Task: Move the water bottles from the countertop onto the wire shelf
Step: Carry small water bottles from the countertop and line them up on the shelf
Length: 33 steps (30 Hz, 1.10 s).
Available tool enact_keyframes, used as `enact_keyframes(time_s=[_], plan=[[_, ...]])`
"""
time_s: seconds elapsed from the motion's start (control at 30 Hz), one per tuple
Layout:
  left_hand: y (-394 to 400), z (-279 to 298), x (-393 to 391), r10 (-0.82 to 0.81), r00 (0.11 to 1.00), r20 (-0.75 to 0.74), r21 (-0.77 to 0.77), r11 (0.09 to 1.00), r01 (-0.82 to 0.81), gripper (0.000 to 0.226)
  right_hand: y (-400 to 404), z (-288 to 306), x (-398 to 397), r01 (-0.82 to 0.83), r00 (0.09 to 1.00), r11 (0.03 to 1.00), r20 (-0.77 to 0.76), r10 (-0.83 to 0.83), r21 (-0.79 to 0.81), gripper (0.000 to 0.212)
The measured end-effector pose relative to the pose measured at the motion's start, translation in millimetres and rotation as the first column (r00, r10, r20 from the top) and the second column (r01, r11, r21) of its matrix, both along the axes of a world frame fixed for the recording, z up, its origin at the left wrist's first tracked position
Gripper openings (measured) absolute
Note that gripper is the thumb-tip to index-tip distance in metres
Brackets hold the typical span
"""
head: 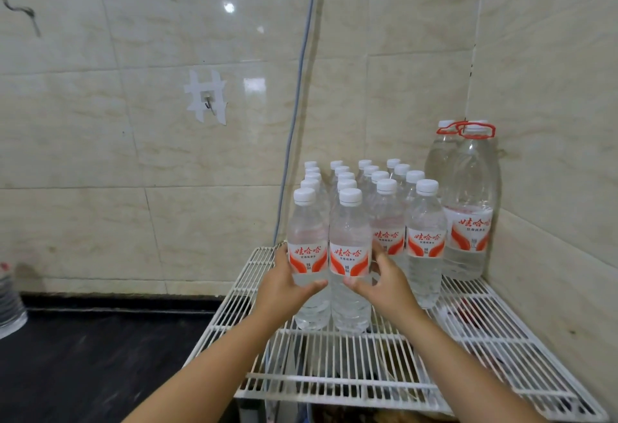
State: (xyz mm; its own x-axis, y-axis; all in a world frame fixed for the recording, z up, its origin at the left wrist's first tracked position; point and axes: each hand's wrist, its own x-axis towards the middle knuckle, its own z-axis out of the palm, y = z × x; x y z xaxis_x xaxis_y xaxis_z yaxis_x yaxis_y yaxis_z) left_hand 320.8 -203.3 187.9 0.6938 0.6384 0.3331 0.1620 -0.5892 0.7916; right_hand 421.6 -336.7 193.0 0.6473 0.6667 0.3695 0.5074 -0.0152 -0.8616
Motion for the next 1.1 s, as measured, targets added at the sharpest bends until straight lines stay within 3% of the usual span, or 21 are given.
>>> enact_keyframes(time_s=[0.27, 0.4, 0.67, 0.8, 0.97, 1.1], plan=[[8, 6, -1, -0.061, 0.996, -0.065, 0.012, 0.998, 0.061, 0.071, -5, 14, 0, 0.085, 0.993, 0.978, 0.099, -0.067, -0.188, 0.067], [12, 8, 0, -0.092, 0.992, -0.085, 0.028, 0.995, 0.094, 0.071, -6, 19, 5, 0.043, 0.994, 0.971, 0.107, -0.018, -0.234, 0.066], [7, 0, -2, -0.067, 0.997, -0.040, -0.023, 0.998, 0.066, 0.070, -5, 10, -6, 0.077, 0.995, 0.971, 0.085, -0.060, -0.225, 0.062], [-1, 0, -8, -0.069, 0.997, -0.033, -0.019, 0.997, 0.069, 0.073, -10, 8, -22, 0.174, 0.979, 0.959, 0.140, -0.145, -0.225, 0.068], [-3, -5, -35, 0.028, 0.999, -0.039, 0.123, 0.992, -0.023, 0.066, -24, 2, -51, 0.325, 0.926, 0.921, 0.268, -0.265, -0.215, 0.071], [7, -17, -68, 0.097, 0.989, -0.114, 0.260, 0.964, -0.064, 0.051, -18, -16, -84, 0.315, 0.905, 0.927, 0.358, -0.229, -0.205, 0.061]])
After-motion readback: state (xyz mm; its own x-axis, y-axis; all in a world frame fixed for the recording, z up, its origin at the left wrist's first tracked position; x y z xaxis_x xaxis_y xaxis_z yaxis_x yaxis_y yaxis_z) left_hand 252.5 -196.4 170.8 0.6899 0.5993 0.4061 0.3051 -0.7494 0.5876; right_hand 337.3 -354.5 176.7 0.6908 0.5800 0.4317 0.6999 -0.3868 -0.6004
